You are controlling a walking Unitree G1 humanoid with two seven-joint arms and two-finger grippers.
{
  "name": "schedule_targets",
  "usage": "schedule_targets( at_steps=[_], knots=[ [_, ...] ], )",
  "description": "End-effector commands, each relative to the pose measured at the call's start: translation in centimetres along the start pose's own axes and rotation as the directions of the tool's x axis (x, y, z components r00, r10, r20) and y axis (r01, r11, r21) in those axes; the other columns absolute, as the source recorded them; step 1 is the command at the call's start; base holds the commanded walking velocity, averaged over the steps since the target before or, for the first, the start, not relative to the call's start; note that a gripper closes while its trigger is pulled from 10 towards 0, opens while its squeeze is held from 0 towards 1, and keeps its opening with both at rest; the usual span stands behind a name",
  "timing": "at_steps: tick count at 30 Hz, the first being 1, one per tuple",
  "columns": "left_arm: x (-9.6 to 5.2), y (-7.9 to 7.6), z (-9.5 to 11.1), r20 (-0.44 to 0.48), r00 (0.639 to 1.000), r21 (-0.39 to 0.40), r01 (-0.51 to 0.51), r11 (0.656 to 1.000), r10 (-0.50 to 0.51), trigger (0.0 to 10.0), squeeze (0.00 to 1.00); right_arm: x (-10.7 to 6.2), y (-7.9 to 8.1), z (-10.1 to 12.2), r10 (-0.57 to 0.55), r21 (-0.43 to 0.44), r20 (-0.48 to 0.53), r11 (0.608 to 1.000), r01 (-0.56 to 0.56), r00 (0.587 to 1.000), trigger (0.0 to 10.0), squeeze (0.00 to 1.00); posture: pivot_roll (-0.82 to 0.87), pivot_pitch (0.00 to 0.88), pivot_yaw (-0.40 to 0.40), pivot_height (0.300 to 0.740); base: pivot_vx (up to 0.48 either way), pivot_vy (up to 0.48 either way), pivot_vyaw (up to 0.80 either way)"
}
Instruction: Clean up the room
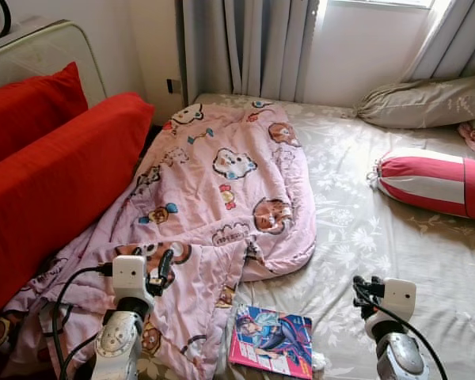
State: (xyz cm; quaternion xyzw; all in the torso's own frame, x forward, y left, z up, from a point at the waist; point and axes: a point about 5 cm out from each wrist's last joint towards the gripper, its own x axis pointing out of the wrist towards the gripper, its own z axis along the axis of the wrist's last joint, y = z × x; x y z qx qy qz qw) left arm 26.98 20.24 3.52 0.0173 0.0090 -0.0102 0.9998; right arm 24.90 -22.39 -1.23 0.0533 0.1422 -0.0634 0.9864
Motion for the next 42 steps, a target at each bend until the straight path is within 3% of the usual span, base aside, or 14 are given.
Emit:
schedule_targets(
  at_steps=[1, 11, 17, 30, 36, 42],
  knots=[
    [-0.2, 0.2, -0.4, -0.031, 0.999, -0.019, 0.01, 1.0, -0.011, 10.0, 0.0, 0.1, -0.3, 0.3, -0.008, 0.001, 0.011, 1.0, 0.008, 1.0, 10.0, 0.0, 0.05, 0.0, -0.048, 0.685, 0.0, 0.0, 0.0],
    [-0.1, 0.5, -0.6, -0.063, 0.997, -0.025, 0.046, 0.999, -0.047, 10.0, 0.0, 0.0, -0.5, 0.1, -0.052, 0.024, 0.003, 0.998, 0.052, 0.999, 10.0, 0.0, 0.07, 0.0, -0.057, 0.685, 0.0, 0.0, 0.0],
    [-0.1, 0.8, -0.9, -0.081, 0.996, -0.042, 0.029, 0.999, -0.032, 10.0, 0.0, 0.0, -0.3, -0.2, -0.044, 0.006, -0.029, 0.999, 0.045, 0.999, 10.0, 0.0, 0.07, 0.0, -0.058, 0.66, 0.0, 0.0, 0.0],
    [-0.5, 2.0, -1.3, -0.108, 0.994, -0.049, 0.0, 0.999, -0.005, 10.0, 0.0, -0.2, -0.4, -0.8, -0.026, 0.0, -0.067, 1.0, 0.026, 0.997, 10.0, 0.0, 0.08, 0.0, -0.077, 0.66, 0.0, 0.0, 0.0],
    [0.2, 2.8, -0.9, -0.119, 0.993, -0.05, -0.025, 0.998, 0.019, 10.0, 0.0, 0.7, 1.0, -0.3, 0.022, -0.008, -0.074, 1.0, -0.022, 0.997, 10.0, 0.0, 0.06, 0.0, -0.057, 0.66, 0.0, 0.0, 0.0],
    [-0.6, 3.0, -1.6, -0.131, 0.991, -0.078, -0.051, 0.996, 0.041, 10.0, 0.0, 0.9, 1.9, 0.0, 0.056, 0.002, -0.059, 0.998, -0.056, 0.997, 10.0, 0.0, 0.06, 0.0, -0.054, 0.66, 0.0, 0.0, 0.0]
  ],
)
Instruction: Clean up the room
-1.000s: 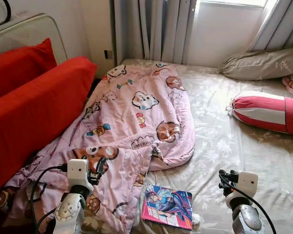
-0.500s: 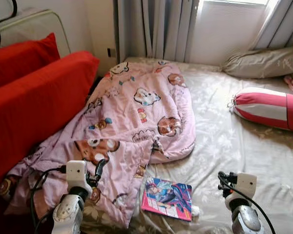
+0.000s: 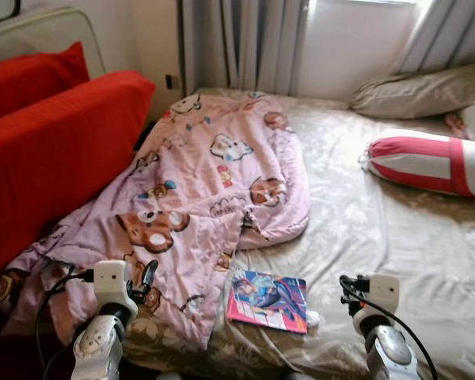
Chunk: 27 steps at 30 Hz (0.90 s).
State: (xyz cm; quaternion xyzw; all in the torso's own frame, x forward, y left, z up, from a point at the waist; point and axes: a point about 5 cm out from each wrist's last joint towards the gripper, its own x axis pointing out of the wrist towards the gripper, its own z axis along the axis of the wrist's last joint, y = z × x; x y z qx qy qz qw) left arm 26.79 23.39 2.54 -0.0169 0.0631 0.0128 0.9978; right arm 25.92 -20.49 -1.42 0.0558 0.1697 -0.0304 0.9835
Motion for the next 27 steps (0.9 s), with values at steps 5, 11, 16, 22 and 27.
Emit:
schedule_targets(
  at_steps=[5, 11, 16, 22, 27],
  knots=[
    [-0.7, 0.0, -1.1, -0.035, 0.999, -0.037, -0.039, 0.999, 0.038, 10.0, 0.0, -0.1, -0.1, -0.3, -0.018, -0.001, -0.022, 1.0, 0.018, 1.0, 10.0, 0.0, 0.06, 0.0, -0.059, 0.66, 0.0, 0.0, 0.0],
    [-1.1, 0.1, -1.4, -0.036, 0.998, -0.044, -0.045, 0.998, 0.043, 10.0, 0.0, -0.1, -0.1, -0.6, -0.019, -0.002, -0.045, 1.0, 0.019, 0.999, 10.0, 0.0, 0.06, 0.0, -0.065, 0.64, 0.0, 0.0, 0.0],
    [-1.1, 0.4, -1.2, -0.032, 0.998, -0.04, -0.049, 0.998, 0.047, 10.0, 0.0, -0.2, 0.1, -0.5, 0.015, -0.022, -0.035, 1.0, -0.016, 0.999, 10.0, 0.0, 0.06, 0.0, -0.068, 0.64, 0.0, 0.0, 0.0],
    [-1.4, 0.8, -1.4, -0.051, 0.998, -0.028, -0.045, 0.999, 0.043, 10.0, 0.0, 0.0, 1.0, -0.6, 0.063, -0.047, -0.051, 0.997, -0.066, 0.997, 10.0, 0.0, 0.04, 0.0, -0.05, 0.64, 0.0, 0.0, 0.0],
    [-0.6, 0.7, -0.9, -0.056, 0.998, -0.045, -0.035, 0.998, 0.033, 10.0, 0.0, 0.4, 1.4, -0.4, 0.05, -0.058, -0.076, 0.997, -0.055, 0.996, 10.0, 0.0, 0.04, 0.0, -0.032, 0.64, 0.0, 0.0, 0.0]
  ],
)
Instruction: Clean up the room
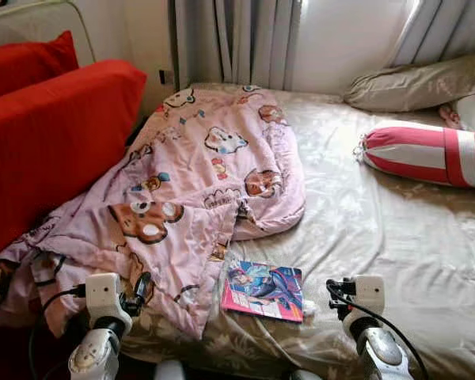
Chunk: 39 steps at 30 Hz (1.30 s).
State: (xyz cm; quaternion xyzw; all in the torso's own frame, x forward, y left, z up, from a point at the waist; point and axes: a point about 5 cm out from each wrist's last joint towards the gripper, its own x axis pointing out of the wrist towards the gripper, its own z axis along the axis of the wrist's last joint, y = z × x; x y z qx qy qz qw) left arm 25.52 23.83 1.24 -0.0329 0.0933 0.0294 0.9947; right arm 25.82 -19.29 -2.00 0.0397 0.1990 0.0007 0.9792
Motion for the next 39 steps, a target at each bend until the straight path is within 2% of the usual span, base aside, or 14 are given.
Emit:
schedule_targets(
  at_steps=[1, 4, 8, 15, 25, 28, 30, 36, 39],
  knots=[
    [0.4, 0.2, 0.5, 0.003, 1.0, -0.012, 0.0, 1.0, 0.0, 10.0, 0.0, 0.4, 0.5, 0.3, 0.012, -0.011, -0.011, 1.0, -0.012, 1.0, 10.0, 0.0, 0.04, 0.0, -0.024, 0.635, 0.0, 0.0, 0.0],
    [0.4, 0.3, 0.7, 0.012, 1.0, -0.013, 0.004, 1.0, -0.004, 10.0, 0.0, 0.5, 1.3, 0.6, 0.053, -0.016, 0.021, 0.998, -0.053, 0.998, 10.0, 0.0, 0.04, 0.0, -0.017, 0.611, 0.0, 0.0, 0.0],
    [0.6, 0.6, 1.1, 0.029, 0.999, -0.044, -0.016, 0.999, 0.017, 10.0, 0.0, 0.4, 1.4, 0.6, 0.059, -0.006, 0.026, 0.998, -0.059, 0.998, 10.0, 0.0, 0.06, 0.0, -0.026, 0.611, 0.0, 0.0, 0.0],
    [0.7, 1.0, 1.4, 0.032, 0.999, -0.033, -0.027, 0.999, 0.028, 10.0, 0.0, 0.6, 1.3, 0.8, 0.051, 0.02, 0.026, 0.998, -0.051, 0.998, 10.0, 0.0, 0.07, 0.0, -0.025, 0.611, 0.0, 0.0, 0.0],
    [0.7, 0.7, 1.4, 0.03, 0.999, -0.044, -0.033, 0.999, 0.034, 10.0, 0.0, 0.5, 1.4, 0.7, 0.115, -0.036, 0.012, 0.993, -0.114, 0.993, 10.0, 0.0, 0.08, 0.0, -0.04, 0.611, 0.0, 0.0, 0.0],
    [0.7, 0.3, 1.2, 0.022, 1.0, -0.03, -0.016, 0.999, 0.017, 10.0, 0.0, 0.4, 1.3, 0.5, 0.13, -0.056, -0.003, 0.99, -0.13, 0.991, 10.0, 0.0, 0.08, 0.0, -0.045, 0.611, 0.0, 0.0, 0.8],
    [0.7, 0.2, 1.3, 0.026, 1.0, -0.036, -0.014, 0.999, 0.015, 10.0, 0.0, 0.4, 1.5, 0.6, 0.152, -0.029, 0.015, 0.988, -0.151, 0.988, 10.0, 0.0, 0.08, 0.0, -0.047, 0.611, 0.0, 0.0, 0.72],
    [0.7, 0.1, 1.4, 0.032, 0.999, -0.038, -0.008, 0.999, 0.009, 10.0, 0.0, 0.2, 1.7, 0.2, 0.16, -0.022, 0.007, 0.987, -0.16, 0.987, 10.0, 0.0, 0.08, 0.0, -0.038, 0.611, 0.0, 0.0, 0.0],
    [0.6, 0.2, 1.4, 0.034, 0.999, -0.037, -0.007, 0.999, 0.008, 10.0, 0.0, 0.0, 1.9, 0.0, 0.174, -0.043, 0.012, 0.984, -0.173, 0.985, 10.0, 0.0, 0.08, 0.0, -0.034, 0.611, 0.0, 0.0, 0.67]
  ],
)
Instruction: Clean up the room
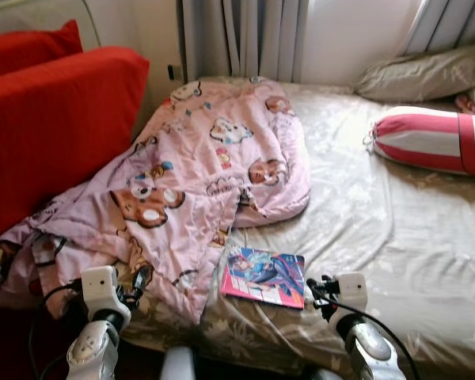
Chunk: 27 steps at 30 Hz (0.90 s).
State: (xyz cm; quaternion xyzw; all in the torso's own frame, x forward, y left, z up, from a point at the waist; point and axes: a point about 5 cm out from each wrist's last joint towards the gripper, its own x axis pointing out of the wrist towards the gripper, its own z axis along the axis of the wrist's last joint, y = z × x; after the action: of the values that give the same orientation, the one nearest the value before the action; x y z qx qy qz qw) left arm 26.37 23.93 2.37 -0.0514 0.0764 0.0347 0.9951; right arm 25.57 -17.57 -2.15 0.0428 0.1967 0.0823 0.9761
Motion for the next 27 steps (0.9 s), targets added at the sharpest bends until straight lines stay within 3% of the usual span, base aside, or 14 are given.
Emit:
schedule_targets(
  at_steps=[1, 2, 7, 16, 27],
  knots=[
    [0.0, 0.3, 0.2, 0.0, 1.0, 0.003, -0.002, 1.0, 0.002, 10.0, 0.0, 0.1, 0.3, 0.4, 0.018, -0.006, 0.026, 1.0, -0.018, 0.999, 10.0, 0.0, 0.08, 0.0, -0.033, 0.611, 0.0, 0.0, 0.79],
    [0.0, 0.3, 0.2, 0.0, 1.0, 0.005, -0.002, 1.0, 0.002, 10.0, 0.0, 0.1, 0.4, 0.3, 0.021, 0.031, 0.029, 0.999, -0.022, 0.999, 10.0, 0.0, 0.08, 0.0, -0.03, 0.611, 0.0, 0.0, 0.79],
    [0.0, 0.5, 0.3, -0.001, 1.0, 0.005, -0.006, 1.0, 0.006, 10.0, 0.0, 0.2, 0.7, 0.2, 0.045, 0.036, 0.025, 0.998, -0.046, 0.999, 10.0, 0.0, 0.09, 0.0, -0.026, 0.611, 0.049, 0.0, 0.77],
    [0.3, 0.5, 0.7, 0.0, 1.0, 0.01, 0.002, 1.0, -0.002, 10.0, 0.0, 0.3, 0.1, 0.5, -0.019, 0.093, 0.025, 0.996, 0.017, 0.999, 10.0, 0.0, 0.09, 0.0, -0.023, 0.611, 0.255, 0.0, 0.0],
    [0.4, 0.8, 1.1, 0.002, 1.0, 0.025, 0.018, 1.0, -0.018, 10.0, 0.0, 0.1, -1.0, 0.2, -0.117, 0.158, 0.007, 0.981, 0.114, 0.993, 10.0, 0.0, 0.1, 0.013, -0.019, 0.611, 0.0, 0.0, 0.0]
  ],
)
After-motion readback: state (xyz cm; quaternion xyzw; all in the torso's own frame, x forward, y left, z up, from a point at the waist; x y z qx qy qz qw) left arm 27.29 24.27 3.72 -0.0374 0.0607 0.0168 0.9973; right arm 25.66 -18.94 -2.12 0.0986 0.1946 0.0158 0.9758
